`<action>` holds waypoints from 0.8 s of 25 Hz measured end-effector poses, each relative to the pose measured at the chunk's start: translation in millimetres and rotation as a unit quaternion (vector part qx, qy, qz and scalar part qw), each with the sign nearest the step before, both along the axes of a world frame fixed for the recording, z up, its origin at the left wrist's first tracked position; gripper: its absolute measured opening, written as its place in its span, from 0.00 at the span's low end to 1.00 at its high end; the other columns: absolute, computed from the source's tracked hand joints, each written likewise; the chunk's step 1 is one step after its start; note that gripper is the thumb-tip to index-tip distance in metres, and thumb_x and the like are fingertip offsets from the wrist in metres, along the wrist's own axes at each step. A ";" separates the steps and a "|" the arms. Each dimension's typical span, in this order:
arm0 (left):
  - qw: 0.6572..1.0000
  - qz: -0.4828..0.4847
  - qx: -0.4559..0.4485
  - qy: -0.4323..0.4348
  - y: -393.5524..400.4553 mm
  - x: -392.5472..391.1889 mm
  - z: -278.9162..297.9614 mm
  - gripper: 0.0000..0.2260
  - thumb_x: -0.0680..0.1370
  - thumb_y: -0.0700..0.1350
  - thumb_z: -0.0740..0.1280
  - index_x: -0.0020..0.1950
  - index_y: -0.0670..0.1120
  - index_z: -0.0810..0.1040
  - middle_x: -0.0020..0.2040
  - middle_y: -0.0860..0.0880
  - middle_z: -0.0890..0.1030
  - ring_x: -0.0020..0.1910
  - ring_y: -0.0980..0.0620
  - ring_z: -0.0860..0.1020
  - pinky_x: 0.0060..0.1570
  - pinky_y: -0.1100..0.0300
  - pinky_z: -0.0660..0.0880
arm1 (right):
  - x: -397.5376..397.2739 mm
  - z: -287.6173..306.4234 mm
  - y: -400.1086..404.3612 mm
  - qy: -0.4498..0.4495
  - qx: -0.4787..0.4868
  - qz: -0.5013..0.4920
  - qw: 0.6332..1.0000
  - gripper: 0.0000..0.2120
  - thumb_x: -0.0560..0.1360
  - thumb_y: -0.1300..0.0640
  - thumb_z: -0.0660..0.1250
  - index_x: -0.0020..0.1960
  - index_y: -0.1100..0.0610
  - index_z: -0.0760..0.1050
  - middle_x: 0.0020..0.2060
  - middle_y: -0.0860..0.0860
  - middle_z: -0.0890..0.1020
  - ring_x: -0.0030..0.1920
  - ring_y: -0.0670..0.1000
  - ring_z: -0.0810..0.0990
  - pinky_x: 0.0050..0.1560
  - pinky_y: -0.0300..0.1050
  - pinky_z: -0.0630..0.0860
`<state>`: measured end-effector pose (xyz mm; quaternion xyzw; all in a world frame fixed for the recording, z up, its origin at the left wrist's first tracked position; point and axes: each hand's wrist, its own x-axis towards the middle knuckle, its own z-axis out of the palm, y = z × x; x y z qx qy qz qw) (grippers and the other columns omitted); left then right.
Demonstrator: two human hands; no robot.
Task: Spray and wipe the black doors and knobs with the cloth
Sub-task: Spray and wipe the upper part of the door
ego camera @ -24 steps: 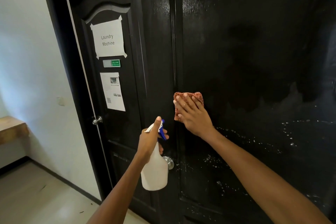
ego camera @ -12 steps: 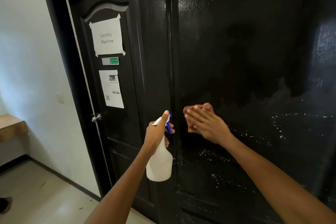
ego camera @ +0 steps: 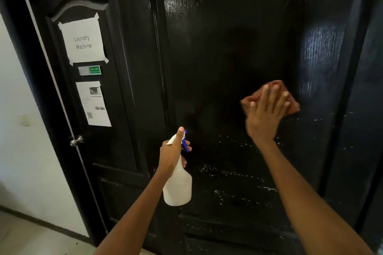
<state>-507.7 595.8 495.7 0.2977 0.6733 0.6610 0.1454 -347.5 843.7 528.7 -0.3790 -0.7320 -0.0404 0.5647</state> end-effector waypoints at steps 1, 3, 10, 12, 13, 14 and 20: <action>1.000 0.009 0.005 0.003 0.7 1.3 -1.5 0.30 0.77 0.68 0.61 0.47 0.41 0.83 0.41 0.43 0.85 0.29 0.45 0.79 0.25 0.58 0.74 | -20.0 -7.9 -9.6 -0.051 0.035 0.030 0.998 0.32 0.87 0.47 0.52 0.85 0.55 0.43 0.84 0.58 0.43 0.82 0.66 0.40 0.80 0.65 0.38; 0.998 0.051 0.024 0.003 -0.1 7.2 -5.9 0.27 0.77 0.66 0.62 0.46 0.43 0.83 0.41 0.45 0.86 0.27 0.46 0.78 0.25 0.57 0.75 | -54.7 -40.5 -22.1 -0.201 0.132 0.092 0.966 0.33 0.86 0.47 0.56 0.85 0.52 0.44 0.84 0.55 0.43 0.83 0.63 0.39 0.80 0.63 0.36; 0.990 0.141 0.027 -0.016 -14.7 36.3 -41.5 0.21 0.77 0.66 0.63 0.44 0.49 0.82 0.40 0.48 0.86 0.30 0.51 0.81 0.26 0.64 0.76 | -48.8 -164.9 -26.7 -0.620 0.262 0.209 0.710 0.38 0.84 0.45 0.60 0.84 0.50 0.41 0.83 0.50 0.39 0.80 0.53 0.30 0.69 0.53 0.14; 0.990 0.137 0.020 -0.025 -7.0 47.2 -46.7 0.20 0.76 0.66 0.63 0.44 0.51 0.81 0.41 0.48 0.86 0.30 0.49 0.80 0.26 0.60 0.76 | -33.7 -165.1 -10.9 -0.586 0.265 0.206 0.738 0.37 0.85 0.46 0.59 0.85 0.50 0.41 0.84 0.49 0.40 0.80 0.52 0.30 0.72 0.52 0.17; 0.990 0.136 0.020 -0.029 -1.7 52.3 -45.3 0.20 0.76 0.66 0.63 0.43 0.51 0.81 0.41 0.48 0.86 0.29 0.49 0.80 0.26 0.59 0.75 | -27.2 -158.3 -2.5 -0.556 0.277 0.187 0.761 0.36 0.85 0.46 0.58 0.85 0.51 0.42 0.84 0.50 0.41 0.82 0.52 0.32 0.76 0.53 0.22; 0.990 0.133 0.022 -0.030 5.9 59.0 -41.4 0.20 0.75 0.67 0.62 0.42 0.51 0.80 0.42 0.48 0.86 0.28 0.50 0.79 0.25 0.59 0.75 | -18.8 -144.2 7.8 -0.517 0.284 0.175 0.788 0.34 0.86 0.46 0.56 0.85 0.51 0.42 0.84 0.51 0.42 0.83 0.53 0.35 0.79 0.54 0.28; 0.995 0.064 0.073 0.017 78.2 114.9 7.4 0.28 0.76 0.67 0.63 0.45 0.42 0.82 0.41 0.47 0.86 0.23 0.48 0.76 0.24 0.59 0.74 | 94.2 5.1 81.0 -0.280 0.251 0.034 0.926 0.31 0.86 0.43 0.54 0.85 0.51 0.50 0.84 0.52 0.50 0.84 0.58 0.43 0.82 0.58 0.40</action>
